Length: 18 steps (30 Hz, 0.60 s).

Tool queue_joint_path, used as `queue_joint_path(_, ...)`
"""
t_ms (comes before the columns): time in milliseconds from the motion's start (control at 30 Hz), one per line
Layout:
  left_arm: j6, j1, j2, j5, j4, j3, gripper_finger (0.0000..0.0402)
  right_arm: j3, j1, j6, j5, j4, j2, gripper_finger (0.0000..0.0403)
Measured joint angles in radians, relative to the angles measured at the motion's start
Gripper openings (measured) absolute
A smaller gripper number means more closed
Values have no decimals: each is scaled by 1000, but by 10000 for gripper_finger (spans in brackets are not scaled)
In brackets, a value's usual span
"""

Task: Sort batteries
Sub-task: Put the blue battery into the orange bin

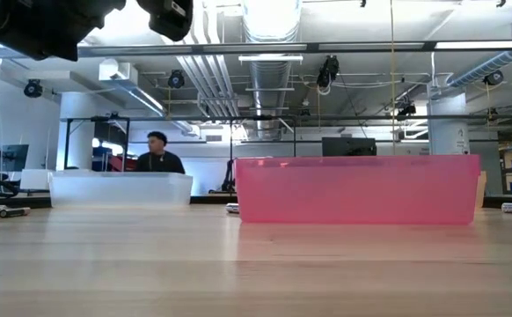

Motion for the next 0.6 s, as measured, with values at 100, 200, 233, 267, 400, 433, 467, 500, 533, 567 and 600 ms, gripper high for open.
queue_joint_path(100,-1,-1,0,0,-1,0,204,-2,-12,-6,-3,-60,-13,173)
queue_joint_path(200,-2,-2,0,0,-7,-2,204,-3,-16,-16,-30,-126,-44,173)
queue_joint_path(233,-2,-2,0,0,-11,-3,204,-5,-16,-17,-43,-145,-53,173)
queue_joint_path(267,-1,-2,0,0,-16,-3,204,-6,-15,-18,-59,-165,-56,173)
queue_joint_path(400,20,-2,0,0,-15,-3,204,-24,-16,-41,-82,-189,-61,171)
queue_joint_path(433,26,-2,0,0,-15,-3,204,-30,-20,-43,-82,-185,-61,171)
queue_joint_path(467,32,-2,0,-1,-15,-3,204,-36,-21,-49,-82,-182,-60,171)
queue_joint_path(500,36,-2,0,-3,-15,-3,204,-43,-21,-52,-81,-176,-58,171)
queue_joint_path(533,37,-2,0,-5,-15,-3,204,-51,-22,-55,-79,-167,-55,171)
queue_joint_path(567,38,-2,0,-5,-15,-3,204,-60,-23,-55,-79,-151,-53,171)
queue_joint_path(600,38,-2,0,-6,-14,-3,204,-71,-23,-53,-79,-137,-52,170)
